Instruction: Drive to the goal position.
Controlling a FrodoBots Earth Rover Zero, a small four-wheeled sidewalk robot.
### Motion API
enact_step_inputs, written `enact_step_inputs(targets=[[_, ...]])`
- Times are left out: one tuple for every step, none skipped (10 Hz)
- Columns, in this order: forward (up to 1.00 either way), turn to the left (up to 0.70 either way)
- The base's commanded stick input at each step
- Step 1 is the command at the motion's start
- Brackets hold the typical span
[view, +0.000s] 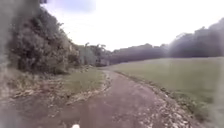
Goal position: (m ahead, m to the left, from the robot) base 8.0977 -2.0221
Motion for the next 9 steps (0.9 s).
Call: enact_step_inputs(targets=[[0.85, -0.34], [0.85, -0.34], [0.85, -0.34], [0.85, -0.34], [0.85, 0.0], [0.85, 0.0], [0.85, 0.0], [0.85, 0.0], [0.85, 0.0]])
